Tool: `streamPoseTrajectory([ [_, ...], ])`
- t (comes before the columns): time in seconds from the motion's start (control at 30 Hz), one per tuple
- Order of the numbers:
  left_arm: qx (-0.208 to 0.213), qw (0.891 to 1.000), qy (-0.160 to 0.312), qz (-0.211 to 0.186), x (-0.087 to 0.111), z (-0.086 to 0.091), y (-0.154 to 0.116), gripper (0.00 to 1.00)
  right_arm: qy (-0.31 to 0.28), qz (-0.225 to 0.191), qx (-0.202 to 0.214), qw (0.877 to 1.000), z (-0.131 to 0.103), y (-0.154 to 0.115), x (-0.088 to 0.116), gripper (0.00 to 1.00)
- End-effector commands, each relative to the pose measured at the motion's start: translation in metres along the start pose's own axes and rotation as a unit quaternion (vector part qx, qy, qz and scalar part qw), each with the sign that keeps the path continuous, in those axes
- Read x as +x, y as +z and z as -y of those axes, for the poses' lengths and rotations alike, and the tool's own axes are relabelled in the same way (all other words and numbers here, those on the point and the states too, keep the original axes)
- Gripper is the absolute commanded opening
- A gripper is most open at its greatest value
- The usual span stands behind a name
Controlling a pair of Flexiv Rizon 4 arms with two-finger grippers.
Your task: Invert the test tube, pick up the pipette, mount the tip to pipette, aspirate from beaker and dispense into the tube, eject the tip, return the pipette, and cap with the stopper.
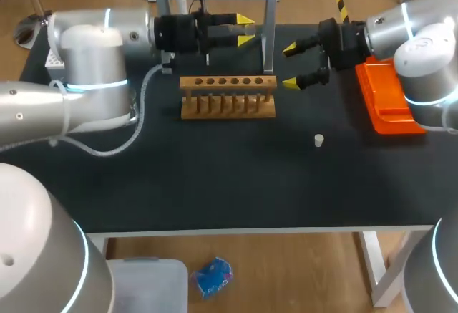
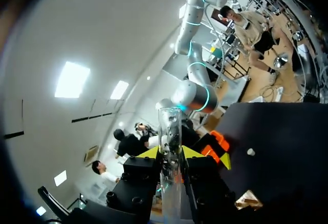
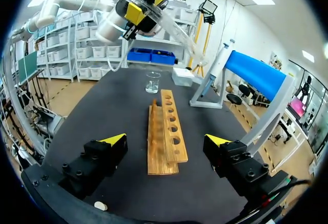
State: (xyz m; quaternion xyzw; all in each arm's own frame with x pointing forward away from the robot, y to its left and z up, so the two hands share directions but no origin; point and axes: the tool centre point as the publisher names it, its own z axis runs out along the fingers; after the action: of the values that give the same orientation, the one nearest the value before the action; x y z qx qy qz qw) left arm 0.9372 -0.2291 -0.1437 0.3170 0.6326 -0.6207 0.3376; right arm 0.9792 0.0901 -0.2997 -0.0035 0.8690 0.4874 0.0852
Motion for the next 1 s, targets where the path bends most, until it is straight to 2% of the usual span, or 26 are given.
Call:
streamPoseTrajectory([
  [0.03,-0.009,0.985,-0.138,-0.105,-0.011,0.001,-0.004,0.00,0.000,0.000,0.000,1.000,0.000,0.000,0.000,1.00],
  [0.07,0.006,0.982,-0.168,-0.085,-0.010,0.000,-0.003,0.00,0.000,0.000,0.000,1.000,0.000,0.000,0.000,1.00],
  [0.13,0.024,0.967,-0.239,-0.085,-0.004,-0.006,-0.001,0.00,0.000,0.000,0.000,1.000,0.000,0.000,0.000,1.00],
  [0.17,0.039,0.963,-0.256,-0.073,-0.003,-0.007,0.001,0.00,0.000,0.000,0.000,1.000,0.000,0.000,0.000,1.00],
  [0.2,0.035,0.957,-0.276,-0.086,-0.001,-0.009,0.003,0.00,0.000,0.000,0.000,1.000,0.000,0.000,0.000,1.00],
  [0.27,0.045,0.952,-0.294,-0.076,0.002,-0.014,0.007,0.00,0.000,0.000,0.000,1.000,0.000,0.000,0.000,1.00],
  [0.3,0.050,0.951,-0.298,-0.067,0.003,-0.015,0.009,0.00,0.000,0.000,0.000,1.000,0.000,0.000,0.000,1.00],
  [0.87,0.050,0.951,-0.298,-0.067,0.003,-0.015,0.009,0.00,0.000,0.000,0.000,1.000,0.000,0.000,0.000,1.00],
  [0.9,0.034,0.943,-0.323,-0.067,0.002,-0.016,0.009,0.00,0.000,0.000,0.000,1.000,0.000,0.000,0.000,1.00],
  [0.93,0.025,0.942,-0.326,-0.071,0.002,-0.017,0.009,0.00,0.000,0.000,0.000,1.000,0.000,0.000,0.000,1.00],
  [1.0,0.028,0.929,-0.365,-0.052,0.002,-0.020,0.009,0.00,0.000,0.000,0.000,1.000,0.000,0.000,0.000,1.00],
])
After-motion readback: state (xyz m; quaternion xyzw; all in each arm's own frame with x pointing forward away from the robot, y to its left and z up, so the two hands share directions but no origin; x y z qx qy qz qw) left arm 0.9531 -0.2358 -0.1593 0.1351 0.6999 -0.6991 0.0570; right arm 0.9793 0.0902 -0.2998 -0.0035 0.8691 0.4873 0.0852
